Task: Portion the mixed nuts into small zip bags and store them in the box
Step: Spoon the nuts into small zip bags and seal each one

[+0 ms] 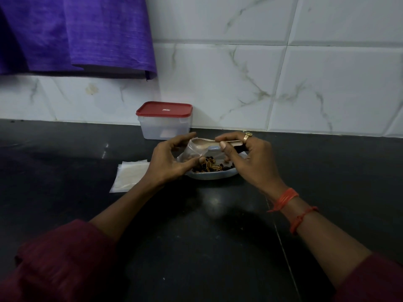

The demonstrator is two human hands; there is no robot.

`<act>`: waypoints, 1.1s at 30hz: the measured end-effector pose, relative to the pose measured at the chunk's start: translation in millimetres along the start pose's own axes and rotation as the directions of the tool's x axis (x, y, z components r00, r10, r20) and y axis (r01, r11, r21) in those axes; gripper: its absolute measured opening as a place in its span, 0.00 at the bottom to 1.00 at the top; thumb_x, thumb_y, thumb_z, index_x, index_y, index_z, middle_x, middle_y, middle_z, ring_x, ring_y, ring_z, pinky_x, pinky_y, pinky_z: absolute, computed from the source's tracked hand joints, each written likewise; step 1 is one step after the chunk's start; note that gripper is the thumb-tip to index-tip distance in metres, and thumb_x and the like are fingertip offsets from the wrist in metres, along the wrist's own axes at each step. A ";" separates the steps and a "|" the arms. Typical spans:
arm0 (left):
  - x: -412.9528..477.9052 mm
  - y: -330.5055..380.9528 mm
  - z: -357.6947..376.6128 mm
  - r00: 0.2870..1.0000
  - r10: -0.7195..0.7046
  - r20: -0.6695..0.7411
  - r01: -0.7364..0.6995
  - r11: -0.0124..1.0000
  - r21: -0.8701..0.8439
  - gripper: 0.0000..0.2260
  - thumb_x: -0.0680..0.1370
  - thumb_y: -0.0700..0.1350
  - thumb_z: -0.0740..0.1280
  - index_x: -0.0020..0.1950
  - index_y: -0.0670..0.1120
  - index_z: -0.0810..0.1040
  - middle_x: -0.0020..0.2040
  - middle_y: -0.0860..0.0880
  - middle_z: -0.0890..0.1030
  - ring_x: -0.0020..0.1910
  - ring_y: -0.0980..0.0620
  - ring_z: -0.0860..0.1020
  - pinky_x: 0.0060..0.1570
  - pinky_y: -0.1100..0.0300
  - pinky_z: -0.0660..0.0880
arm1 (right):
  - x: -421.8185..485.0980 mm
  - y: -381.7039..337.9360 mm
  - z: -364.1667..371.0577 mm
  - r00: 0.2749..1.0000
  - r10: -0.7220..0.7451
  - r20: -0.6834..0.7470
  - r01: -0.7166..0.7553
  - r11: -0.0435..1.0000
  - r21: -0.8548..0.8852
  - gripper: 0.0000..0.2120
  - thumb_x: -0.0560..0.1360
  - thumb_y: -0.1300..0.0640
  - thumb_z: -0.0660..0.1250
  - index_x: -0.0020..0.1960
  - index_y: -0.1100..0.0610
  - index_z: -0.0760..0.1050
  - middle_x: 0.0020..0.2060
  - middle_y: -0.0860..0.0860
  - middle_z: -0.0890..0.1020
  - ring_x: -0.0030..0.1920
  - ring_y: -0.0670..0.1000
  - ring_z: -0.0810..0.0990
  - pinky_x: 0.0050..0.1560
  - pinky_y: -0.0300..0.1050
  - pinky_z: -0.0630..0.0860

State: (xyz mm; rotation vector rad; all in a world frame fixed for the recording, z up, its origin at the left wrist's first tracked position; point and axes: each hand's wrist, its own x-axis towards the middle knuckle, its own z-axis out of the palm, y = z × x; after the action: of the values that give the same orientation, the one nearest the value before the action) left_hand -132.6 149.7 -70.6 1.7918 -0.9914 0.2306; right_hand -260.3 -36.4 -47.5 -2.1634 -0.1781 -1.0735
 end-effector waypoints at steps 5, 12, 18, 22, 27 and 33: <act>1.5 -3.0 -2.3 0.999 -0.013 -0.031 0.013 1.000 0.011 0.30 0.69 0.52 0.78 0.70 0.50 0.75 0.62 0.52 0.81 0.60 0.57 0.78 0.60 0.64 0.76 | 4.6 4.0 -6.6 0.987 0.051 -0.151 -0.041 0.997 0.069 0.05 0.79 0.59 0.70 0.52 0.51 0.82 0.42 0.46 0.85 0.39 0.46 0.85 0.39 0.48 0.84; 2.2 -9.7 -2.7 0.998 -0.053 -0.034 0.054 0.999 0.010 0.29 0.69 0.56 0.77 0.68 0.51 0.76 0.59 0.54 0.81 0.57 0.59 0.79 0.54 0.65 0.78 | 4.8 21.1 -18.9 0.989 0.148 -0.028 -0.149 0.936 -0.319 0.05 0.77 0.49 0.67 0.48 0.44 0.83 0.34 0.41 0.83 0.37 0.45 0.84 0.41 0.47 0.81; 2.8 -14.4 -3.3 0.993 -0.110 -0.040 0.112 0.993 0.030 0.27 0.69 0.60 0.75 0.65 0.49 0.78 0.55 0.54 0.83 0.52 0.60 0.81 0.51 0.64 0.80 | -0.4 28.9 -21.5 0.971 0.159 0.176 -0.050 0.861 -0.506 0.12 0.82 0.47 0.62 0.58 0.50 0.82 0.43 0.48 0.86 0.46 0.49 0.83 0.42 0.40 0.69; 3.4 -15.6 -4.0 0.991 -0.123 -0.059 0.124 0.992 0.029 0.27 0.69 0.59 0.76 0.64 0.48 0.79 0.54 0.54 0.83 0.51 0.61 0.81 0.45 0.72 0.77 | 1.5 31.3 -21.5 0.971 0.195 0.139 -0.115 0.889 -0.444 0.13 0.83 0.48 0.60 0.54 0.50 0.82 0.39 0.44 0.85 0.43 0.47 0.83 0.41 0.41 0.73; 3.4 -18.3 -4.2 0.991 -0.121 -0.059 0.123 0.992 0.036 0.28 0.69 0.58 0.77 0.65 0.48 0.78 0.56 0.53 0.83 0.52 0.59 0.81 0.47 0.70 0.78 | 2.2 34.0 -19.1 0.967 0.253 0.038 -0.221 0.902 -0.371 0.16 0.84 0.47 0.58 0.45 0.48 0.82 0.31 0.42 0.82 0.36 0.44 0.83 0.44 0.50 0.81; 1.7 -16.9 -4.5 0.994 -0.098 -0.037 0.099 0.995 0.030 0.29 0.68 0.59 0.76 0.66 0.49 0.78 0.54 0.57 0.82 0.52 0.62 0.80 0.47 0.72 0.76 | -0.5 36.2 -11.2 0.916 0.400 -0.018 -0.398 0.905 -0.150 0.15 0.84 0.53 0.60 0.45 0.53 0.83 0.29 0.46 0.84 0.29 0.43 0.83 0.44 0.47 0.83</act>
State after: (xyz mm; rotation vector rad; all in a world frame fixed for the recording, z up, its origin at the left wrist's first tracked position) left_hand -118.2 154.9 -79.2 1.8542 -0.8759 0.2166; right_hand -253.1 -70.4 -62.6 -2.2101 0.3421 -0.8553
